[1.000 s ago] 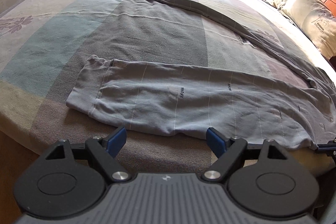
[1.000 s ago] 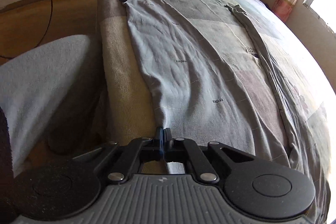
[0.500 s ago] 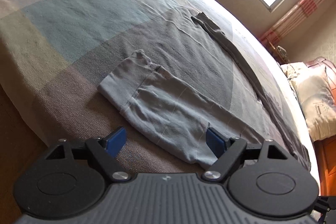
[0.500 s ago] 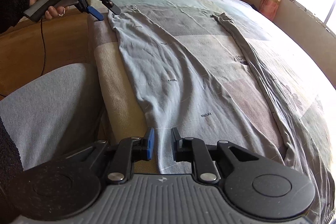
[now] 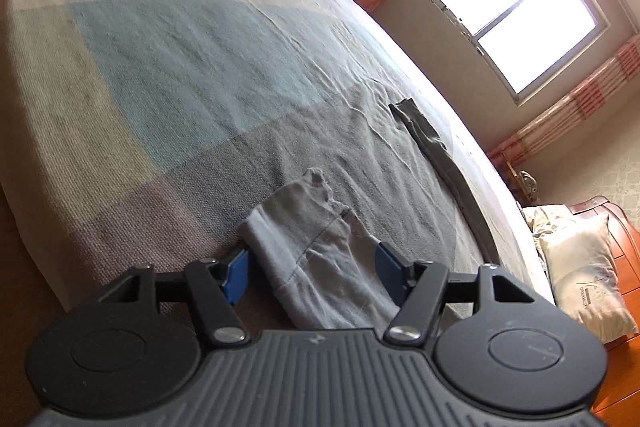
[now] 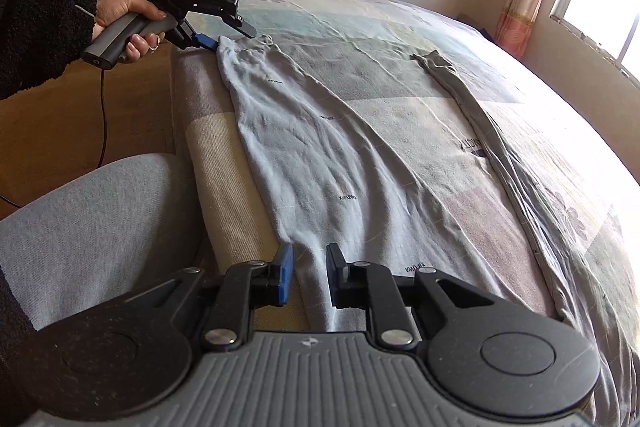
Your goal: Fold clothes
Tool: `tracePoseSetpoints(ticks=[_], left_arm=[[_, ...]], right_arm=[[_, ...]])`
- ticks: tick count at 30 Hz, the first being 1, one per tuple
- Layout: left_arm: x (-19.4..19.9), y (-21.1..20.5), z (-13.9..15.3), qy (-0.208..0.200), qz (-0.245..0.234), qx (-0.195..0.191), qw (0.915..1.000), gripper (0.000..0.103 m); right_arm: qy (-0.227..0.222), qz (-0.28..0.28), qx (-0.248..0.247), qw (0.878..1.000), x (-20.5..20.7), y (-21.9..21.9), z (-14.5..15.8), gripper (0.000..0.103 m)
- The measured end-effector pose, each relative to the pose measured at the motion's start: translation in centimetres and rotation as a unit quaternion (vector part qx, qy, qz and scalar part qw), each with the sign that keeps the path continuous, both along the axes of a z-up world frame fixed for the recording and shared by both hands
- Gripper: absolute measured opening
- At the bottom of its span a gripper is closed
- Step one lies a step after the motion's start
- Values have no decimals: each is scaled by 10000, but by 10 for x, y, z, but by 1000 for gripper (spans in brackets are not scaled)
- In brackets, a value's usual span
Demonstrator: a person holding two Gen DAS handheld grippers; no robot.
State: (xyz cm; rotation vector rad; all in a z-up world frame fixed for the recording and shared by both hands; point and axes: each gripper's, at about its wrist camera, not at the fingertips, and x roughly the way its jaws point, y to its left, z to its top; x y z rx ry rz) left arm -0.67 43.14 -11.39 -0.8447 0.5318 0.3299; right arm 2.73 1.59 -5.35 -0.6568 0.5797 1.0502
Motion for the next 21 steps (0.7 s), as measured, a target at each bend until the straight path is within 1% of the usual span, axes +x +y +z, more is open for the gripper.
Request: tracePoseSetpoints(ticks=[1, 3, 5, 7, 10, 11, 12, 14, 15, 17, 19, 20, 21], left_arm=[[0, -1, 1, 85, 21, 111, 9999, 59], [0, -3, 2, 257, 71, 305, 9992, 42], [-1, -2, 2, 418, 129, 415, 9982, 20], [-3, -1, 5, 536, 168, 511, 9971, 18], [-5, 1, 14, 619, 178, 643, 9958, 12], [-6, 2, 17, 647, 181, 687, 9954, 9], [-6, 2, 21, 675, 184, 731, 9949, 9], [-8, 4, 27, 731, 191, 819, 9938, 9], [-9, 4, 30, 758, 194, 863, 9932, 9], [-11, 8, 35, 889, 197, 1078, 9900, 9], [-13, 10, 37, 1010, 183, 1190, 9876, 9], [-14, 12, 39, 1071, 175, 1246, 9863, 9], [-15, 13, 40, 1131, 168, 1302, 9849, 9]], right_arm=[[-61, 64, -20, 10000, -3, 6, -2, 21], [-109, 111, -73, 9999, -3, 13, -6, 21], [-113, 139, -148, 9997, -2, 20, -11, 21], [-116, 168, -222, 9995, -1, 26, -16, 21], [-121, 211, -334, 9991, 2, 36, -23, 19], [-122, 225, -371, 9990, 2, 40, -25, 12], [-124, 239, -408, 9988, 3, 43, -28, 2], [-28, 222, -405, 9989, 5, 47, -27, 2], [112, 200, -321, 9992, 7, 48, -25, 2], [415, 126, -126, 9990, 10, 50, -22, 2], [519, 80, -144, 9985, 11, 52, -25, 2], [580, 44, -152, 9982, 12, 52, -26, 3], [651, 0, -125, 9978, 13, 51, -24, 6]])
